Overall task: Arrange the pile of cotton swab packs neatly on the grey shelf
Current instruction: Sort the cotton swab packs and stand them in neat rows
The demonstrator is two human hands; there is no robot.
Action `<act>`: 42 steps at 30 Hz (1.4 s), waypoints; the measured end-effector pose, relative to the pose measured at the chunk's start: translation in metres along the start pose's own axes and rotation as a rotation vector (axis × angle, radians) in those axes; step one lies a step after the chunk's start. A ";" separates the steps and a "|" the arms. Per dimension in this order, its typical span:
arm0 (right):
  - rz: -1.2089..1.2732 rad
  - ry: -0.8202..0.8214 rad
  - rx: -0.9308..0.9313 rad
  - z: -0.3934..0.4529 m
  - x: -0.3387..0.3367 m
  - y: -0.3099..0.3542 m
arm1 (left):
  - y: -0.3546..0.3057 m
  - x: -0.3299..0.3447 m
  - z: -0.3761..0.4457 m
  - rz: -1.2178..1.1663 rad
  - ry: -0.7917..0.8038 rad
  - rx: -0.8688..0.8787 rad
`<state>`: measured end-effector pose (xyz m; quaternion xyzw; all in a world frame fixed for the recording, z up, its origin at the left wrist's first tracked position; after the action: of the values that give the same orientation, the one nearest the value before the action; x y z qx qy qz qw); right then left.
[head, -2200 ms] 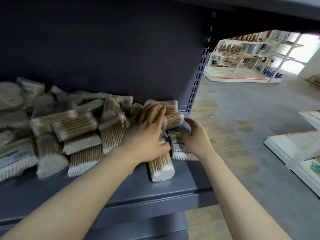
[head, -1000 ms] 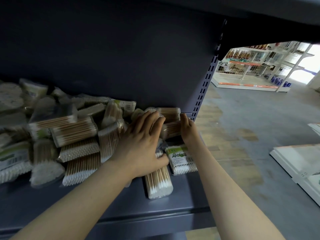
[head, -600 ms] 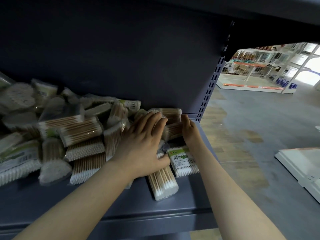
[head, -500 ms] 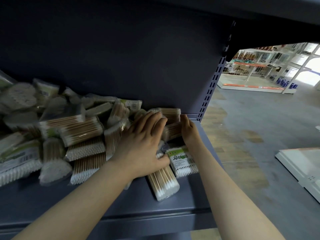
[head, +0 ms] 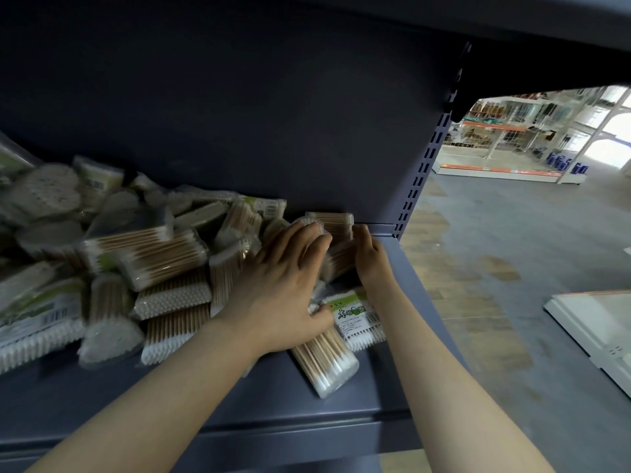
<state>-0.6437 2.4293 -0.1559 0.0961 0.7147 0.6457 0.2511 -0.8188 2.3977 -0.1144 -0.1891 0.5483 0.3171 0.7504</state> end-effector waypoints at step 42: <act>-0.311 0.004 -0.155 -0.015 0.013 0.001 | 0.011 0.001 -0.011 0.018 0.038 0.039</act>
<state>-0.6622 2.4225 -0.1577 -0.0365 0.6696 0.6523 0.3532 -0.8344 2.3988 -0.1183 -0.1756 0.5702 0.3095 0.7404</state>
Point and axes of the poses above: each hand's wrist, its own z-axis towards the middle knuckle, its own x-axis out of the palm, y = z × x, the point moved 1 cm from there along z, towards the middle knuckle, and after that the axes turned 8 degrees about y, right-handed, at the moved point
